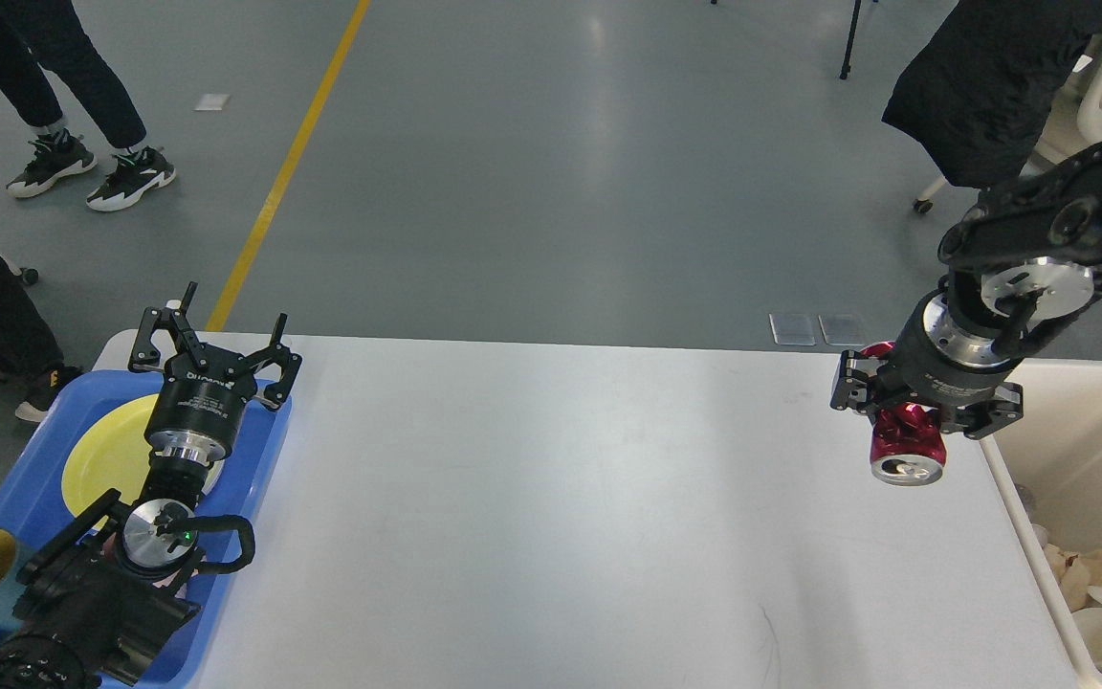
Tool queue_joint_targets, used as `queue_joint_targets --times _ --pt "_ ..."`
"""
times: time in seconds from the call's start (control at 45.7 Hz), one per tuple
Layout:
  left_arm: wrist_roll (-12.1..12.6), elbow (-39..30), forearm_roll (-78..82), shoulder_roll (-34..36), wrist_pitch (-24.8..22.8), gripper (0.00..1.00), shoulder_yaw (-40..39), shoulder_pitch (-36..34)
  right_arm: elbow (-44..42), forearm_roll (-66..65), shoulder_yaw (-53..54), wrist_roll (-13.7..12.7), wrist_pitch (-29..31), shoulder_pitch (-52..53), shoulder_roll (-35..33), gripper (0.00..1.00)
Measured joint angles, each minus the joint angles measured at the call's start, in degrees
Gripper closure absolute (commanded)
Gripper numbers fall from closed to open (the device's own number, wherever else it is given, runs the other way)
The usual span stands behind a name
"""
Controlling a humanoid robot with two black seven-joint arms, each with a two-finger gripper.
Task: Tidy desktop
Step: 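Lift the red can and carry it into the white bin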
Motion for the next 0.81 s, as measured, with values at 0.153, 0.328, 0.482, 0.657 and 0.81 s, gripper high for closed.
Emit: queue_joint_targets --times 0.153,0.328,0.482,0.657,0.81 --pt "0.0 0.0 0.0 0.0 0.0 0.04 0.0 0.0 9.2 0.3 -2.4 0.1 4.7 12.1 -2.0 1.0" --pt "0.0 0.0 0.0 0.0 0.0 0.04 0.0 0.0 10.9 0.7 -3.8 0.9 5.1 14.5 -2.4 1.0" --pt "0.0 0.0 0.0 0.0 0.0 0.04 -0.1 0.0 9.4 4.2 -8.5 3.2 3.4 14.5 -2.5 1.0" --pt "0.0 0.0 0.0 0.0 0.0 0.04 -0.1 0.0 4.3 9.6 -19.7 11.5 0.1 10.6 -2.7 1.0" --pt "0.0 0.0 0.0 0.0 0.0 0.04 -0.1 0.0 -3.7 9.8 -22.6 12.8 -1.6 3.2 -11.2 1.0"
